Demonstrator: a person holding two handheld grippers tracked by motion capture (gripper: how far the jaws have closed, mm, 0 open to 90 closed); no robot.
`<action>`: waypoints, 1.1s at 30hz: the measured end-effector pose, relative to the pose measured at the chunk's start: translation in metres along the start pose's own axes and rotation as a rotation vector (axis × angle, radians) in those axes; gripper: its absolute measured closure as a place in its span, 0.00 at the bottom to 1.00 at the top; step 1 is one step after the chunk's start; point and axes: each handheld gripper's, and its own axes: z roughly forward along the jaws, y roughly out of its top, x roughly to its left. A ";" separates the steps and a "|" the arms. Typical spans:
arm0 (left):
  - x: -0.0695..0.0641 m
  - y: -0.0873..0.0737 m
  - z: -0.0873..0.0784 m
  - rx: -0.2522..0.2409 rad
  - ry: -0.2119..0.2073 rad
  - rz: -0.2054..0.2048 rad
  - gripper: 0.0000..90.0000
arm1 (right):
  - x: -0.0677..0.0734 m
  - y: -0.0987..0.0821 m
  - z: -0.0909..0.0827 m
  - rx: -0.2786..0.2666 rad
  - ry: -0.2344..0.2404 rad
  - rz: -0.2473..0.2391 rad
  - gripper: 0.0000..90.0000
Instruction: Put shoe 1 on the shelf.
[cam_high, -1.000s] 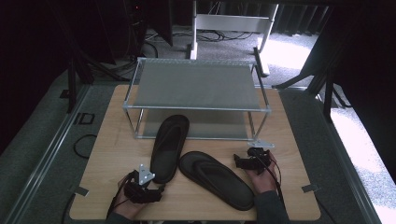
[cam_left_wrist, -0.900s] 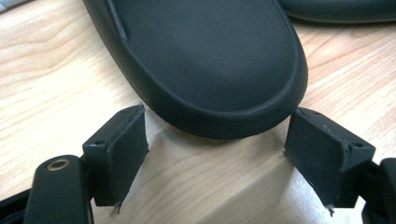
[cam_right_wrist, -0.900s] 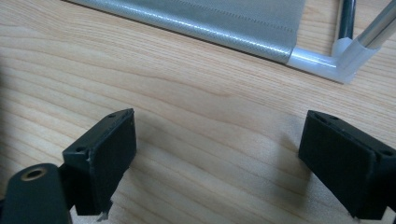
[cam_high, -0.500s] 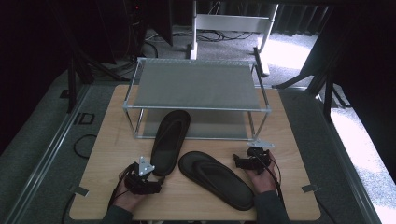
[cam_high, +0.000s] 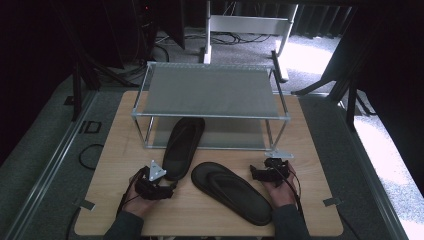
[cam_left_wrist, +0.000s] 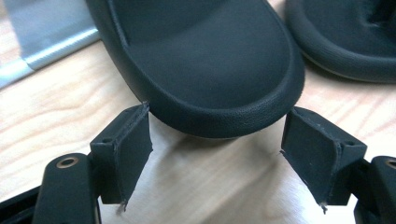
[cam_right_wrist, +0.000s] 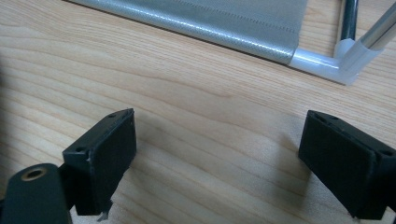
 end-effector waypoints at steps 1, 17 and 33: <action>0.001 0.000 0.000 0.001 0.011 0.001 0.29 | 0.000 0.000 0.000 0.000 0.000 0.000 0.12; 0.002 0.015 0.016 -0.005 0.020 0.018 0.32 | 0.000 0.000 0.000 0.000 0.001 0.000 0.12; 0.002 0.036 0.034 -0.031 -0.006 0.009 0.34 | 0.000 0.000 0.000 0.000 0.002 -0.001 0.12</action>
